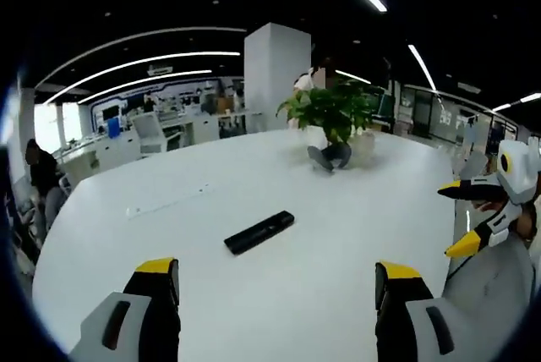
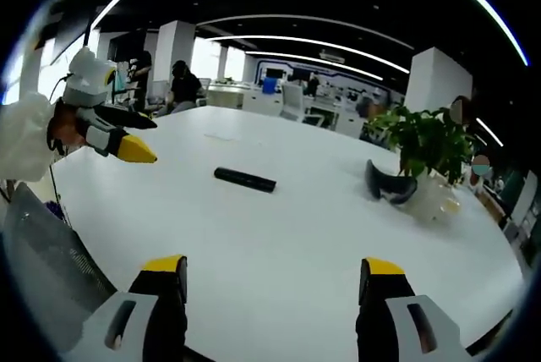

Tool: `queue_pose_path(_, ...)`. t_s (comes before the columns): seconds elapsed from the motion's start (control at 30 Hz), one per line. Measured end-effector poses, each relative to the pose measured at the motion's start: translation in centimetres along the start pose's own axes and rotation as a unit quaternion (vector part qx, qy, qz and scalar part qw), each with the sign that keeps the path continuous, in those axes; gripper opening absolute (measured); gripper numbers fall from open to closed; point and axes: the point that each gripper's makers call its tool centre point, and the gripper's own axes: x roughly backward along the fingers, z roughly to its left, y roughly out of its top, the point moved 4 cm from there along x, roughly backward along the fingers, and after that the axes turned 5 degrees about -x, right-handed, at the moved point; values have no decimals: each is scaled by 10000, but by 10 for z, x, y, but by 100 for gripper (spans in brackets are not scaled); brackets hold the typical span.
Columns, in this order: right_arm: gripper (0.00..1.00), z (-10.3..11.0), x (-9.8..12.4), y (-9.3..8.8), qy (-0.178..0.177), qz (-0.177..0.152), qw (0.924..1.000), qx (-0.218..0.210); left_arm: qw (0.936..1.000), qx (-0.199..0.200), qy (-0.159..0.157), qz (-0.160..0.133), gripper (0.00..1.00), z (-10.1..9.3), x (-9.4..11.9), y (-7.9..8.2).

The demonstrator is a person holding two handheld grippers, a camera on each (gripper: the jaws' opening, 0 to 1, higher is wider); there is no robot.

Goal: Press the specified remote control buttons in sequence, fully releasing each button before pressing the next.

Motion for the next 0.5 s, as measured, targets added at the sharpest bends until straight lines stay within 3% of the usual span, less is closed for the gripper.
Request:
queue_pose_path(0.2, 82, -1, 0, 0, -44, 5, 10000, 15, 9963, 112, 743, -406, 100, 0, 25, -1)
queue_pose_path(0.5, 82, 1, -2, -1, -15, 57, 10000, 77, 9920, 2, 1150, -511, 100, -1, 54, -12)
